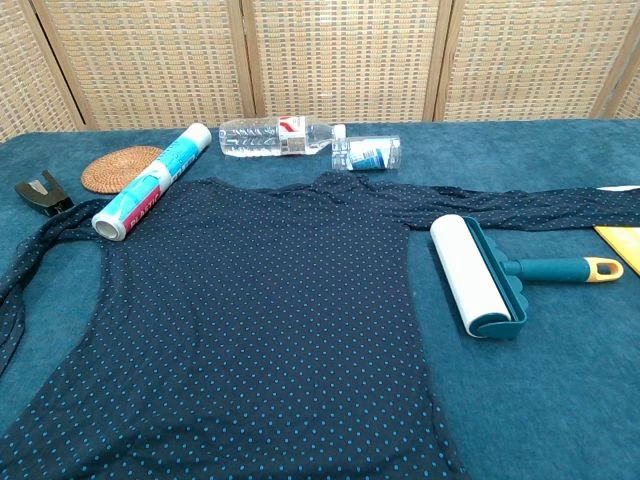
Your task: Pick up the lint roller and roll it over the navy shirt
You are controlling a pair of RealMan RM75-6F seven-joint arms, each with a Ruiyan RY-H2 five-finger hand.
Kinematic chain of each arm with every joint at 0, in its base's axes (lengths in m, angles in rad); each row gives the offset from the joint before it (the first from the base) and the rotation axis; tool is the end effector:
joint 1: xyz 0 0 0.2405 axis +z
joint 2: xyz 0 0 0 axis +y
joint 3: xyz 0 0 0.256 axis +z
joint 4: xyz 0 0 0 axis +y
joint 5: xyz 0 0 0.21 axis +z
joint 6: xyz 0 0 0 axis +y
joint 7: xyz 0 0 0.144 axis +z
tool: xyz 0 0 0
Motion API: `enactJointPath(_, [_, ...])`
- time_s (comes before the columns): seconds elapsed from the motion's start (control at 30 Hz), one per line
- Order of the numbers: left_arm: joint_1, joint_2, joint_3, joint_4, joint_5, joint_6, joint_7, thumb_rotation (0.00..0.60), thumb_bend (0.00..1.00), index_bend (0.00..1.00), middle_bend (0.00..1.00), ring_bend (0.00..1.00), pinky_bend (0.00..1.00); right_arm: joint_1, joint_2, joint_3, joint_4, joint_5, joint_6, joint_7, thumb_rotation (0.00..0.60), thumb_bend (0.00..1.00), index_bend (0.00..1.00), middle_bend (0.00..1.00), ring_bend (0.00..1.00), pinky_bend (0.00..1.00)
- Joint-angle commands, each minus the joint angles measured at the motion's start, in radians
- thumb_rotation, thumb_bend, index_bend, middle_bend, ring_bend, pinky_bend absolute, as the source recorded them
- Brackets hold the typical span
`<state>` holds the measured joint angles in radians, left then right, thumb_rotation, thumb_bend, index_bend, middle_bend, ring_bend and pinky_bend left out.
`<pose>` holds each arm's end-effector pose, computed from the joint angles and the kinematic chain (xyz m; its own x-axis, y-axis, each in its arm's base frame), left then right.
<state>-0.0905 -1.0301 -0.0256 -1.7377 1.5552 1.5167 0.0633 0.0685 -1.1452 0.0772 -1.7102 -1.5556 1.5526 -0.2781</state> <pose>-0.2845 0.1757 0.1736 0.4235 -0.0088 0.9059 0.9032 -0.0724 -0.4230 -0.2788 -0.1793 0.1535 0.5290 0.0912 0.8437 -0.8448 -0.0377 0.5337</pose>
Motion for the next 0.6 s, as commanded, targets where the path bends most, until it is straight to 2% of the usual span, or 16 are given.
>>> enactJointPath(0.03, [0.0, 0.0, 0.0, -0.001, -0.001, -0.001, 0.001, 0.6, 0.0, 0.0, 0.0, 0.0, 0.0, 0.0, 0.001, 0.0, -0.001, 0.0, -0.001, -0.001, 0.6, 0.0, 0.0, 0.0, 0.0, 0.0])
enactJointPath(0.23, [-0.001, -0.003, -0.004, 0.003, -0.006, -0.002, 0.004, 0.6, 0.0, 0.0, 0.0, 0.0, 0.0, 0.023, -0.008, 0.004, -0.005, 0.007, -0.038, -0.011, 0.6, 0.0, 0.0, 0.0, 0.0, 0.0])
enactJointPath(0.3, [-0.004, -0.005, -0.006, 0.004, -0.011, -0.007, 0.006, 0.6, 0.0, 0.0, 0.0, 0.0, 0.0, 0.046, -0.009, 0.015, -0.006, 0.009, -0.066, -0.032, 0.6, 0.0, 0.0, 0.07, 0.09, 0.0])
enactJointPath(0.33, [-0.008, -0.008, -0.01, 0.006, -0.016, -0.013, 0.008, 0.6, 0.0, 0.0, 0.0, 0.0, 0.0, 0.07, -0.006, 0.029, -0.012, 0.02, -0.095, -0.056, 0.6, 0.0, 0.0, 0.18, 0.22, 0.02])
enactJointPath(0.37, [-0.01, -0.011, -0.012, 0.008, -0.021, -0.018, 0.01, 0.6, 0.0, 0.0, 0.0, 0.0, 0.0, 0.091, -0.001, 0.042, -0.019, 0.031, -0.122, -0.075, 0.6, 0.0, 0.0, 0.34, 0.41, 0.13])
enactJointPath(0.4, [-0.016, -0.015, -0.017, 0.012, -0.036, -0.03, 0.015, 0.6, 0.0, 0.0, 0.0, 0.0, 0.0, 0.151, 0.007, 0.076, -0.031, 0.063, -0.203, -0.086, 0.6, 0.0, 0.0, 0.45, 0.53, 0.26])
enactJointPath(0.43, [-0.018, -0.017, -0.019, 0.012, -0.043, -0.035, 0.018, 0.6, 0.0, 0.0, 0.0, 0.0, 0.0, 0.175, 0.012, 0.088, -0.038, 0.087, -0.244, -0.086, 0.6, 0.0, 0.0, 0.6, 0.69, 0.49])
enactJointPath(0.47, [-0.022, -0.019, -0.022, 0.012, -0.049, -0.041, 0.024, 0.6, 0.0, 0.0, 0.0, 0.0, 0.0, 0.208, 0.023, 0.102, -0.048, 0.124, -0.303, -0.087, 0.6, 0.0, 0.0, 0.72, 0.8, 0.71])
enactJointPath(0.53, [-0.024, -0.023, -0.026, 0.014, -0.061, -0.047, 0.031, 0.6, 0.0, 0.0, 0.0, 0.0, 0.0, 0.27, 0.025, 0.127, -0.049, 0.199, -0.405, -0.118, 0.6, 0.0, 0.0, 0.86, 0.92, 0.91])
enactJointPath(0.6, [-0.026, -0.025, -0.028, 0.014, -0.068, -0.05, 0.034, 0.6, 0.0, 0.0, 0.0, 0.0, 0.0, 0.306, 0.004, 0.14, -0.032, 0.24, -0.44, -0.159, 0.6, 0.0, 0.0, 0.92, 0.98, 0.98])
